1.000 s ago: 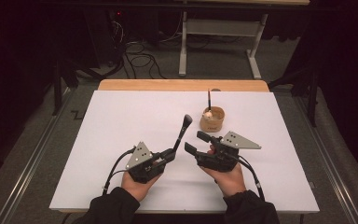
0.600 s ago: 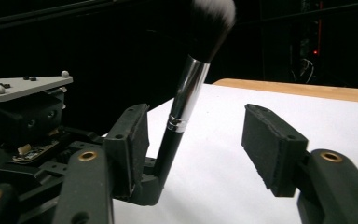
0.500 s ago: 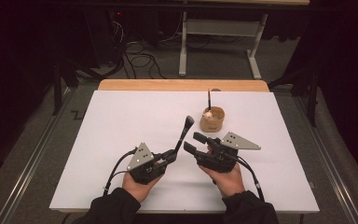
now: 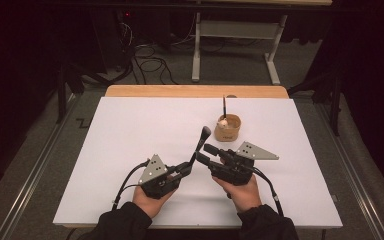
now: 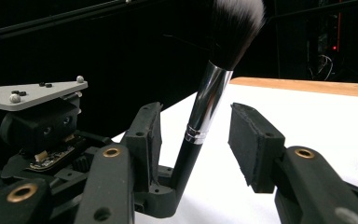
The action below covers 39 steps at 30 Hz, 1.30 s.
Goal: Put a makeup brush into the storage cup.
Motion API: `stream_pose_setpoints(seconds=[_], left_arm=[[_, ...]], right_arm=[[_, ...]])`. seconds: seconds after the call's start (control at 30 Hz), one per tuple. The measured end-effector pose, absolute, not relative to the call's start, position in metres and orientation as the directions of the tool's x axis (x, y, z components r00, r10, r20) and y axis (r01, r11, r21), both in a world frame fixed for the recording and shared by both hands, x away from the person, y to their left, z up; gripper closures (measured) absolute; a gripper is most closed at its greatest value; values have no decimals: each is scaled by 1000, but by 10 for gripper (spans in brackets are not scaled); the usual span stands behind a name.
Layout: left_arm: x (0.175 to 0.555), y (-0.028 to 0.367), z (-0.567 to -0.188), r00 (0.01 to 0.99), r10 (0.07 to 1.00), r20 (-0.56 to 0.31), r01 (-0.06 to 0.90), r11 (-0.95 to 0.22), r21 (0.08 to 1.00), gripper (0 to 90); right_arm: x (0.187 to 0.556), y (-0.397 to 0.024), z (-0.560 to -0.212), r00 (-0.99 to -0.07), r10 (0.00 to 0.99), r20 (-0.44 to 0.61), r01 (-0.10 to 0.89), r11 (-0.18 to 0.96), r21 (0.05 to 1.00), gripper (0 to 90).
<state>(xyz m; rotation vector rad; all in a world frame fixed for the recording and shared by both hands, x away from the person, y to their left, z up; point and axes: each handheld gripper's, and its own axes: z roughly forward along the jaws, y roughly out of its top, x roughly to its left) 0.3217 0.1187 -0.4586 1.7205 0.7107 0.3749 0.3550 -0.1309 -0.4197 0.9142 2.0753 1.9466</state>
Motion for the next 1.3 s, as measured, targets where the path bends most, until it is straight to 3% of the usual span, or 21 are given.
stream_pose_setpoints(seconds=[0.67,1.3], left_arm=[[320,115,-460,776,621,-112,256,-148,955,796],[319,113,-461,785,610,-106,252,-158,955,796]], right_arm=[[357,-131,-423,-803,503,320,348,-41,937,629],[359,-131,-425,-800,487,351,372,-57,927,645]])
